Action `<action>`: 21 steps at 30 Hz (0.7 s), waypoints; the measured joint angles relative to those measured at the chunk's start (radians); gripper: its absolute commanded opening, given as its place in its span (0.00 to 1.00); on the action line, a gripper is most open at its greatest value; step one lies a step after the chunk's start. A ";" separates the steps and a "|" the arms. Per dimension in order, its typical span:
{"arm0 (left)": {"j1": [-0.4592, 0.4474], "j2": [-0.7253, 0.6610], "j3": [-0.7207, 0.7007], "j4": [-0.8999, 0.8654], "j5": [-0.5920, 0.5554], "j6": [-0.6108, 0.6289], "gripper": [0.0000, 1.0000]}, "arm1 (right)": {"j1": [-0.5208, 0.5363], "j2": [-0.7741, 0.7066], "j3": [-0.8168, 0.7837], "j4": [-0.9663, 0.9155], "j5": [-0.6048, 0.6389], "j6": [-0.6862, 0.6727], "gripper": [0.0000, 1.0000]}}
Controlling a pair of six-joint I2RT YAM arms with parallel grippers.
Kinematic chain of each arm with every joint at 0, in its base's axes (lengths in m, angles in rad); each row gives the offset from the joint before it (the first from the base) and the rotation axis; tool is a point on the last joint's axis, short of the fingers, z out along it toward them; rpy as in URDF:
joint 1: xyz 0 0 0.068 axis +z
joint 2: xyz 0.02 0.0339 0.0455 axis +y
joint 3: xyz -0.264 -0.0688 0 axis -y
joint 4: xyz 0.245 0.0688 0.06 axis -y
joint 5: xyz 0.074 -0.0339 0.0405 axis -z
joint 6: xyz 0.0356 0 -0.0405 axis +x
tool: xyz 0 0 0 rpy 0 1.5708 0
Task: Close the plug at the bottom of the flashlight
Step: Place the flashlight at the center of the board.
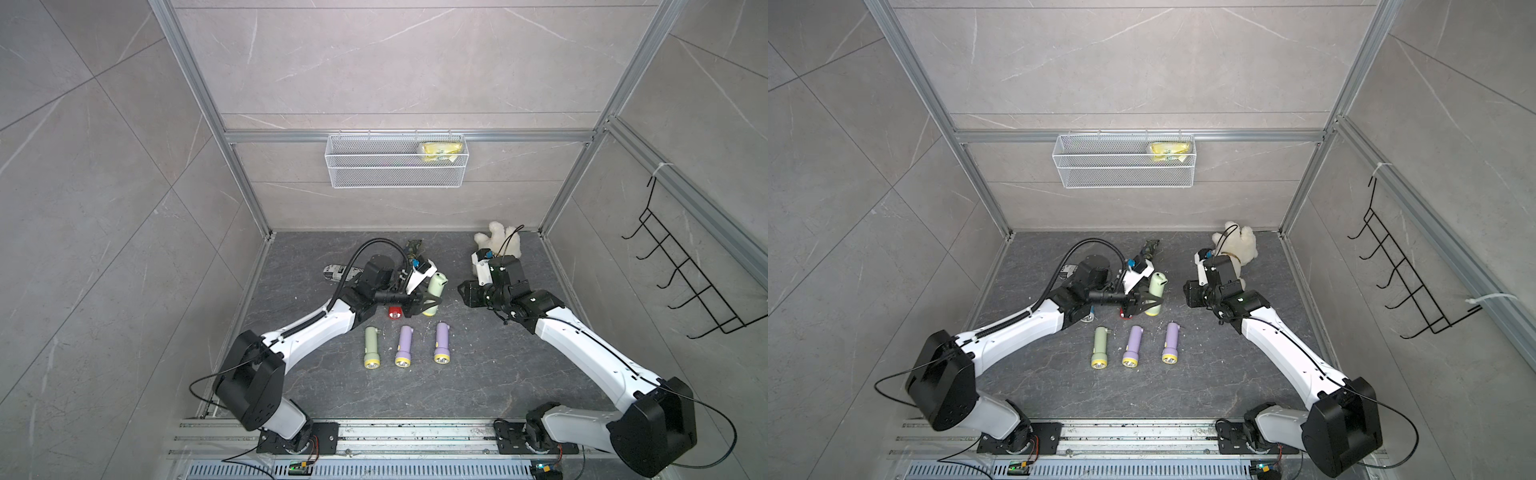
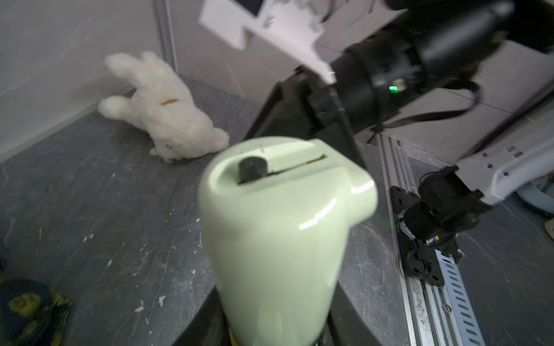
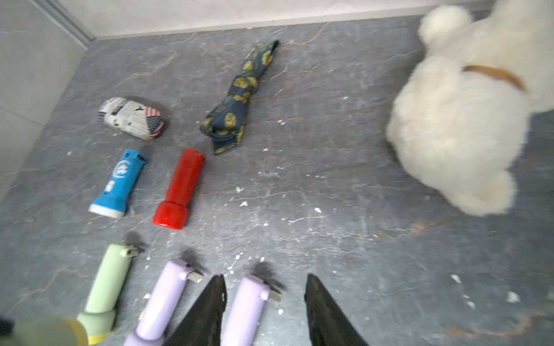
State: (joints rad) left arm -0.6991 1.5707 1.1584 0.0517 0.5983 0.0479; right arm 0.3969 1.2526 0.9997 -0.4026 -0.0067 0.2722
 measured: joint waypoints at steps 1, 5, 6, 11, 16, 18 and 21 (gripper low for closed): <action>-0.002 0.046 0.065 -0.045 -0.042 -0.030 0.00 | -0.005 -0.013 -0.009 -0.002 0.027 0.001 0.51; -0.006 0.206 0.292 -0.197 -0.175 -0.155 0.00 | -0.024 -0.046 -0.042 -0.007 0.098 0.002 0.52; -0.007 0.248 0.348 -0.241 -0.205 -0.192 0.00 | -0.029 -0.049 -0.047 -0.009 0.110 0.002 0.52; -0.013 0.439 0.582 -0.436 -0.300 -0.366 0.00 | -0.048 -0.056 -0.069 -0.012 0.132 0.001 0.53; -0.031 0.570 0.687 -0.588 -0.343 -0.492 0.00 | -0.059 -0.069 -0.088 -0.011 0.130 0.001 0.52; -0.038 0.622 0.741 -0.649 -0.356 -0.525 0.00 | -0.061 -0.071 -0.093 -0.007 0.125 0.001 0.52; -0.044 0.692 0.819 -0.716 -0.358 -0.562 0.00 | -0.064 -0.071 -0.097 -0.004 0.111 0.001 0.52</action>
State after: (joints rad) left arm -0.7433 2.2627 1.9778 -0.6640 0.2405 -0.5144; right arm 0.3328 1.1820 0.9024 -0.4068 0.1040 0.2729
